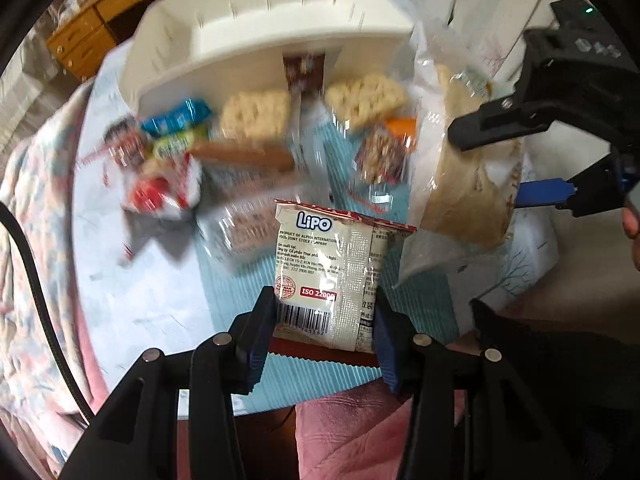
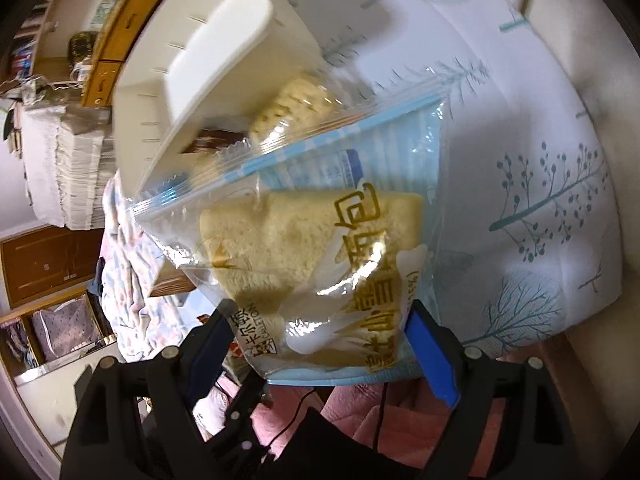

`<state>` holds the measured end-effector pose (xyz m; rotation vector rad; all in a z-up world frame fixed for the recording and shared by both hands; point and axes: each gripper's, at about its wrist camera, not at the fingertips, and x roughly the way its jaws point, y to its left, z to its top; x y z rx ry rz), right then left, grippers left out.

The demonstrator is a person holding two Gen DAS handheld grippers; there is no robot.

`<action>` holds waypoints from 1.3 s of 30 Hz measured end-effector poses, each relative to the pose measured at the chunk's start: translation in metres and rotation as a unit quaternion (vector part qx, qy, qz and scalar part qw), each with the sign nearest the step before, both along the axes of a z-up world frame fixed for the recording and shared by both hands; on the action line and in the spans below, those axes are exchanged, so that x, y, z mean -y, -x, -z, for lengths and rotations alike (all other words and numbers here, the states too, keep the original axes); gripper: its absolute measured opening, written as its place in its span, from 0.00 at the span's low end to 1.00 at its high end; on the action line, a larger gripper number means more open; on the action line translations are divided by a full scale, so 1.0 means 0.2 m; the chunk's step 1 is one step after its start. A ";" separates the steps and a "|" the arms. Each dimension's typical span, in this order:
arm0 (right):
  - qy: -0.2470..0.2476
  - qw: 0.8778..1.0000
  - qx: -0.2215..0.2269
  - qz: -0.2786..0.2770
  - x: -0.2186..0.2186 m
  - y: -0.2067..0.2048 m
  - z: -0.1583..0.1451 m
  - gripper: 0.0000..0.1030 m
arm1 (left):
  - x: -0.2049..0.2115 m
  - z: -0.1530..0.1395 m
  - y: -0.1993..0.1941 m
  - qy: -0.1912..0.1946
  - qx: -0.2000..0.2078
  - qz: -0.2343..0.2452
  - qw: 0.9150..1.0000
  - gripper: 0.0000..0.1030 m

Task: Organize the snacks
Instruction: 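Drop the LIPO packet into the tray with the left tool while the right tool drops the cake bag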

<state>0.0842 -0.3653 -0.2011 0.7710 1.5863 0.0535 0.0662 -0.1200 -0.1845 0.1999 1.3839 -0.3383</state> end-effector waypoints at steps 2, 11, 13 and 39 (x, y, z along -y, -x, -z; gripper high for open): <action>-0.004 1.000 0.010 0.002 0.01 -0.01 -0.05 0.82 | -0.02 -0.09 0.01 -0.001 0.023 0.008 1.000 0.43; 0.001 0.997 0.075 0.009 0.06 -0.10 -0.30 0.82 | -0.10 -0.42 -0.11 0.019 0.084 0.038 0.996 0.43; 0.003 0.996 0.086 0.010 0.05 -0.13 -0.34 0.82 | -0.13 -0.48 -0.18 0.023 0.101 0.041 0.994 0.43; 0.043 0.989 0.137 0.032 -0.33 -0.68 -0.41 0.83 | -0.52 -0.37 -1.02 0.092 0.140 -0.059 0.984 0.43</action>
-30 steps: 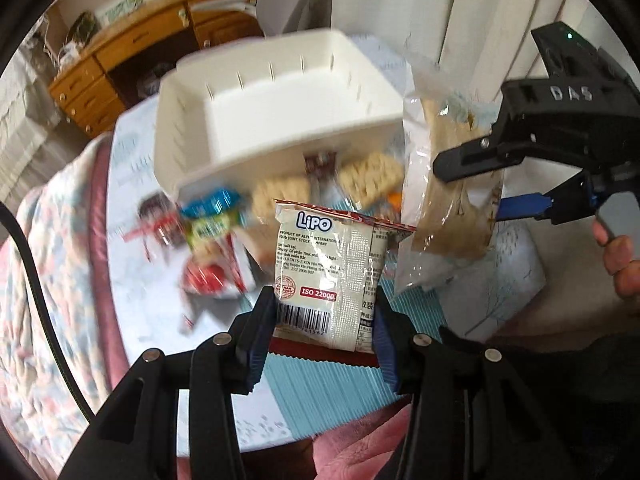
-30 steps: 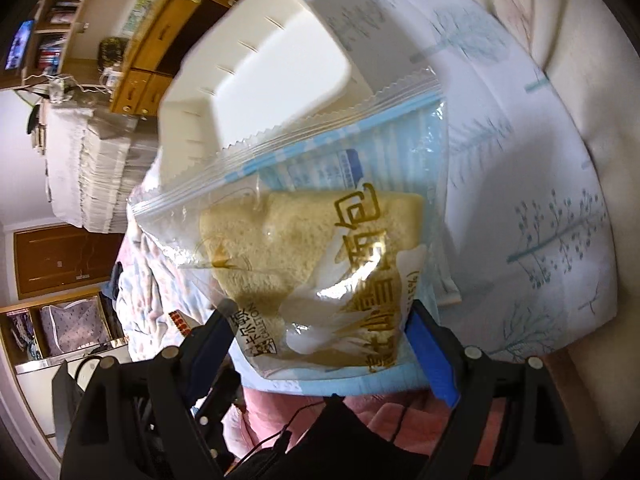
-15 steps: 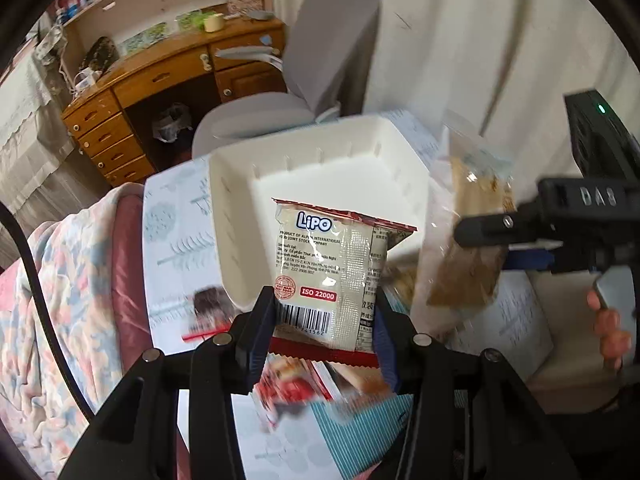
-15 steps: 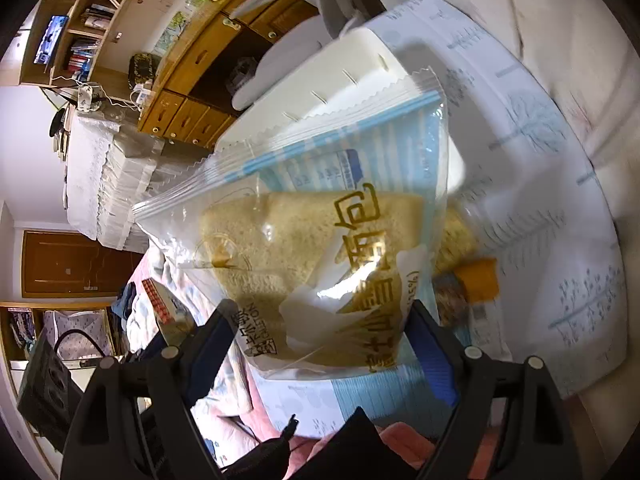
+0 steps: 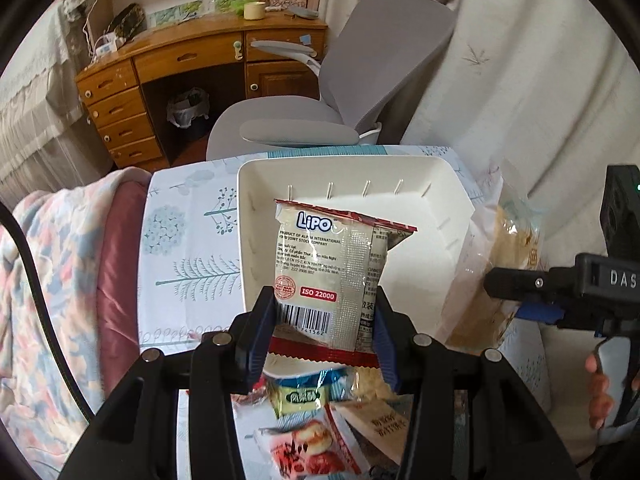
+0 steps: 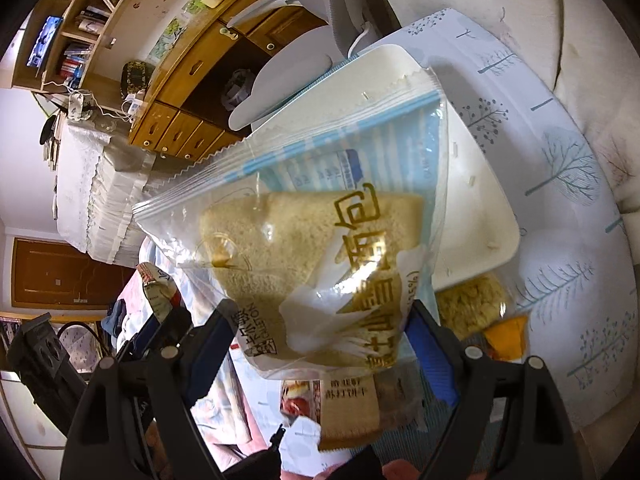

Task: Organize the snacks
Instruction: 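Drop the LIPO packet into the tray with the left tool while the right tool drops the cake bag, then pull both open tools back from the white tray toward the snacks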

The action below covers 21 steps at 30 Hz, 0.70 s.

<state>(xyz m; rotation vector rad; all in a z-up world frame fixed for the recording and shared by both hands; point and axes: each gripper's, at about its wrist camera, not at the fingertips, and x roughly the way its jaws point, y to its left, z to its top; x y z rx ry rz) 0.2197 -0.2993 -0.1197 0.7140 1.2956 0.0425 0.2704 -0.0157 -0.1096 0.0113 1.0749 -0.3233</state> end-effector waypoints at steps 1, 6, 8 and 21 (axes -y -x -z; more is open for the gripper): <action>-0.001 1.000 -0.001 0.001 0.00 -0.01 0.01 0.84 | 0.00 0.02 -0.02 0.003 -0.002 -0.002 1.000 0.44; 0.005 1.000 -0.022 0.010 -0.01 -0.05 0.06 0.85 | -0.01 0.10 -0.08 0.007 -0.024 -0.018 1.000 0.61; 0.003 0.999 -0.030 0.017 0.00 -0.06 0.09 0.86 | -0.02 0.12 -0.09 0.016 -0.030 -0.023 0.999 0.71; 0.014 1.000 -0.005 0.015 0.02 -0.04 0.02 0.95 | 0.01 0.07 -0.01 -0.004 -0.034 -0.049 0.998 0.75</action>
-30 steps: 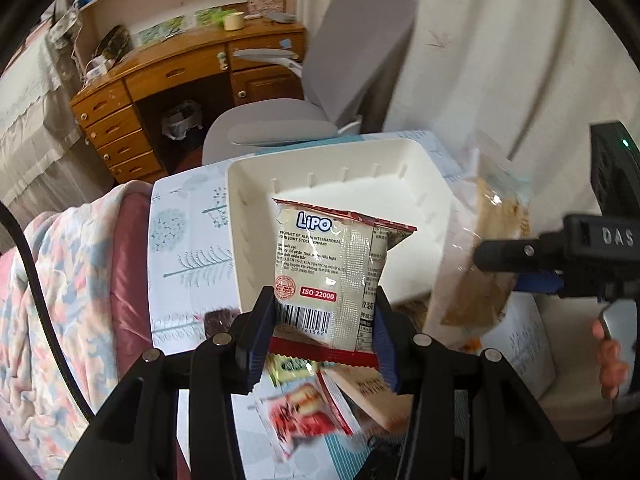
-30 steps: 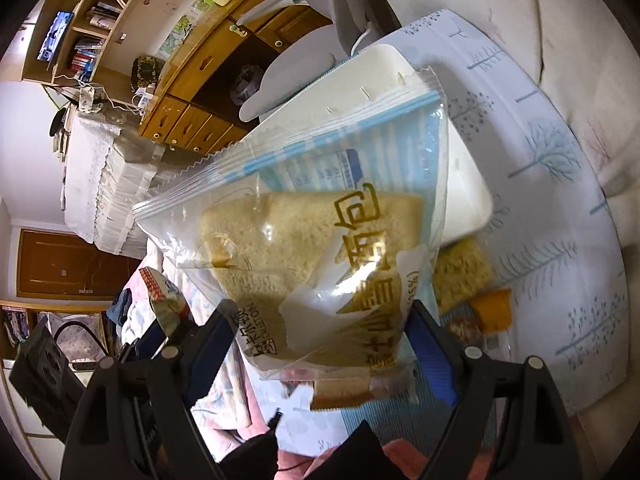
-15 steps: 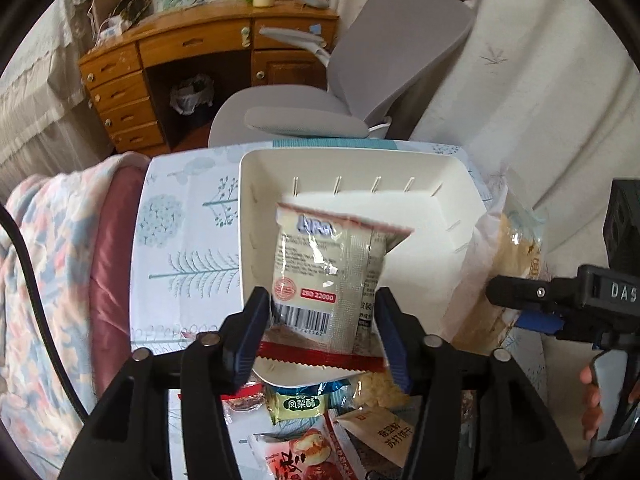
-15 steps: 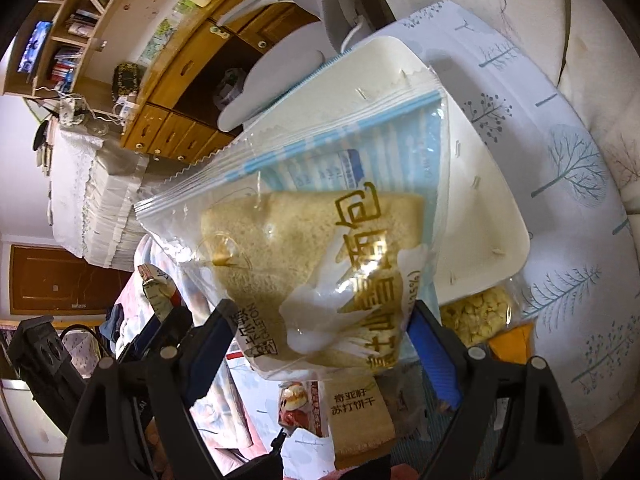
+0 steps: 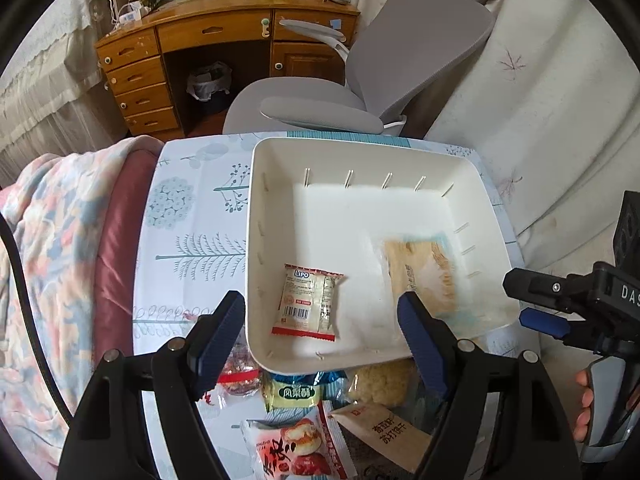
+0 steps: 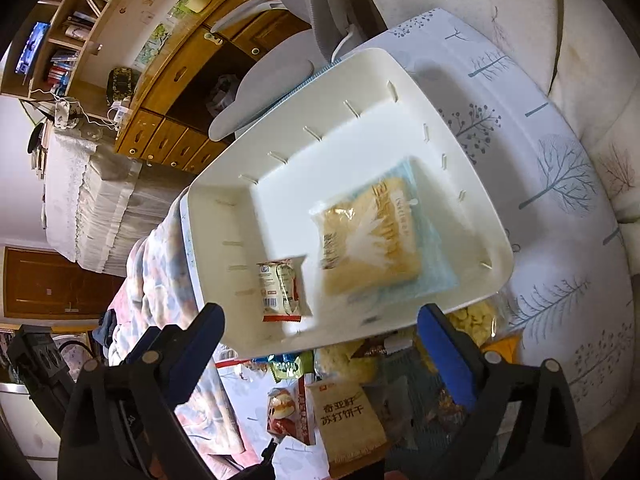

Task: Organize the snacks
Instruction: 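Pull both open tools back from the white tray toward the snacks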

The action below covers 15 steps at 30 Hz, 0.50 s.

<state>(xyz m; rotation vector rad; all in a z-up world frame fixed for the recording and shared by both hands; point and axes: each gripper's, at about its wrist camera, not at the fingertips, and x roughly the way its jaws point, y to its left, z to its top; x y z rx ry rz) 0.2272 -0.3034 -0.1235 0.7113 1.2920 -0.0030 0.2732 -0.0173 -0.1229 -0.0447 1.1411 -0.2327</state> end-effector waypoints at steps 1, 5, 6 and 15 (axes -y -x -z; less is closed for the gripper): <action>-0.002 1.000 0.004 0.000 0.01 0.01 -0.01 0.95 | 0.01 -0.01 0.02 -0.002 0.001 0.000 1.000 0.75; -0.006 1.000 0.018 0.001 0.05 0.07 -0.05 0.95 | 0.05 -0.07 0.09 -0.008 0.008 0.001 1.000 0.75; -0.008 1.000 0.022 0.001 0.06 0.09 -0.07 0.95 | 0.06 -0.09 0.12 -0.009 0.010 0.000 1.000 0.75; 0.002 0.999 0.041 -0.015 0.13 0.28 -0.16 0.95 | 0.13 -0.22 0.37 -0.012 0.030 -0.018 0.999 0.75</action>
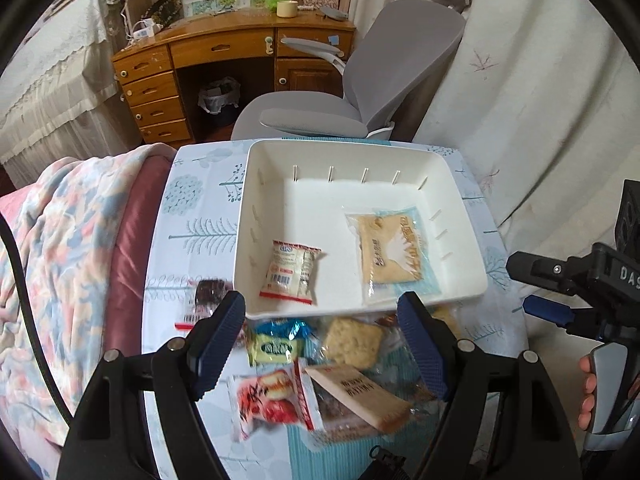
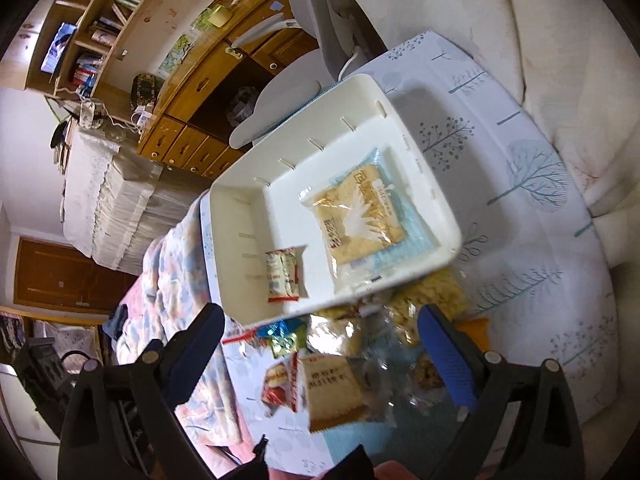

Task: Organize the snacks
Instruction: 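Pull both open tools back from the white tray toward the snacks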

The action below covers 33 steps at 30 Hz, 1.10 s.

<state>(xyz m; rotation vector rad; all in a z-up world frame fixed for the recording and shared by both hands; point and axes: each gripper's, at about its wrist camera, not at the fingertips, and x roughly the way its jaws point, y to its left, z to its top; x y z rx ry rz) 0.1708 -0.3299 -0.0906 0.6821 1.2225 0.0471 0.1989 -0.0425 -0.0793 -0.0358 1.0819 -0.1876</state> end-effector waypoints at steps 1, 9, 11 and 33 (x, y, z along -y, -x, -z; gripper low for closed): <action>0.002 1.000 0.001 -0.003 0.00 0.02 0.00 0.95 | 0.01 -0.01 0.04 0.000 0.002 -0.005 1.000 0.75; 0.016 0.999 0.009 -0.041 0.00 0.22 -0.02 0.95 | 0.01 -0.05 0.32 0.003 0.005 -0.039 0.999 0.76; 0.018 0.999 0.010 -0.049 -0.01 0.26 -0.02 0.95 | 0.00 -0.04 0.40 0.004 0.003 -0.050 0.999 0.76; 0.071 0.997 0.013 -0.028 -0.24 0.52 -0.02 0.95 | -0.35 0.07 0.76 0.027 -0.039 -0.057 0.997 0.80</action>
